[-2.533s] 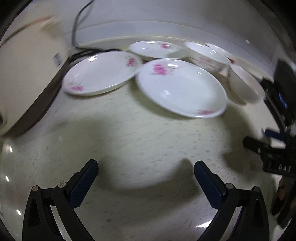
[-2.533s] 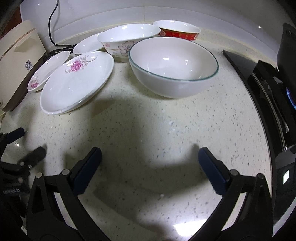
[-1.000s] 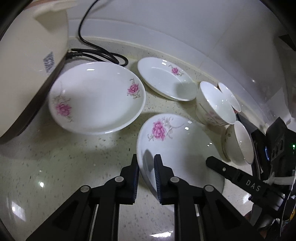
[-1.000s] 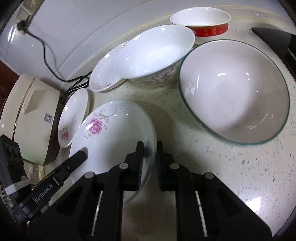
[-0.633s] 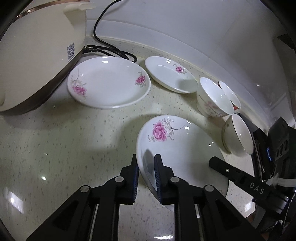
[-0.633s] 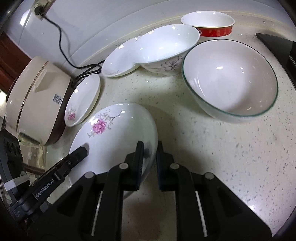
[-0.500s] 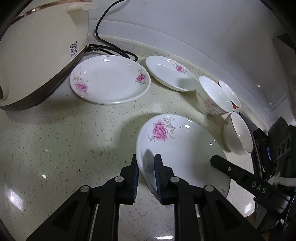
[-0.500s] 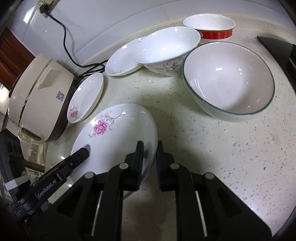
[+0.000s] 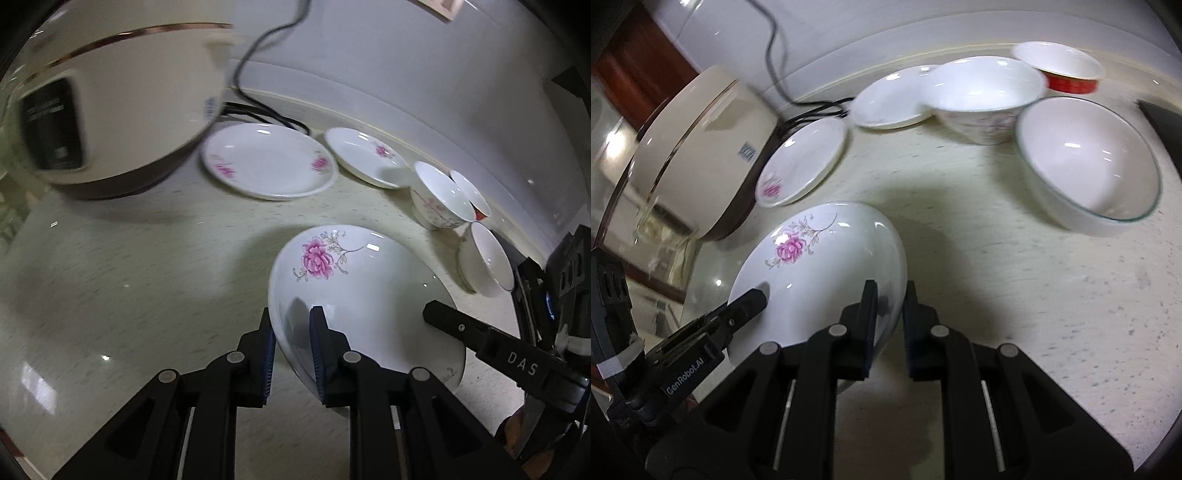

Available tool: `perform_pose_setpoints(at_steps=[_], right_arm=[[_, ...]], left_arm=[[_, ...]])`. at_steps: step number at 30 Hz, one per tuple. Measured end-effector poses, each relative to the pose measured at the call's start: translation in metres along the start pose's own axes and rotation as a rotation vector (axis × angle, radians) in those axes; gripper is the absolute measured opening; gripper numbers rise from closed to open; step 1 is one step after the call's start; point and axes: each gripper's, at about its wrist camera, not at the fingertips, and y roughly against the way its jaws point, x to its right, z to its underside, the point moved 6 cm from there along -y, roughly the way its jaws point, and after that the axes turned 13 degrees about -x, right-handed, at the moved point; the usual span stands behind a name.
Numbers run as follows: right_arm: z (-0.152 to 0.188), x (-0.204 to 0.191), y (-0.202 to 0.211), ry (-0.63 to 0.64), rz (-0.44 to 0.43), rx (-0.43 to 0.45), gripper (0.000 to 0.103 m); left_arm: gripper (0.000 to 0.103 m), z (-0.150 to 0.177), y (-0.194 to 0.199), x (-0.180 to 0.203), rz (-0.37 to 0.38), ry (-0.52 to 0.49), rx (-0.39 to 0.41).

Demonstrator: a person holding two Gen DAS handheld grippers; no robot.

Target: Organize plates and bowls

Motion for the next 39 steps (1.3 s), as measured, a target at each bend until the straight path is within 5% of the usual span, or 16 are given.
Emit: perform_pose_setpoints(at_steps=[20, 39], right_arm=[[0.027, -0.153, -0.062, 0.329, -0.096, -0.12, 0.017], [0.043, -0.185, -0.103, 0.45, -0.046, -0.217, 0.025]], left_arm=[[0.021, 0.048, 0.058, -0.143, -0.152, 0.268, 0.071], [0.029, 0.065, 0.043, -0.179, -0.213, 0.303, -0.004]])
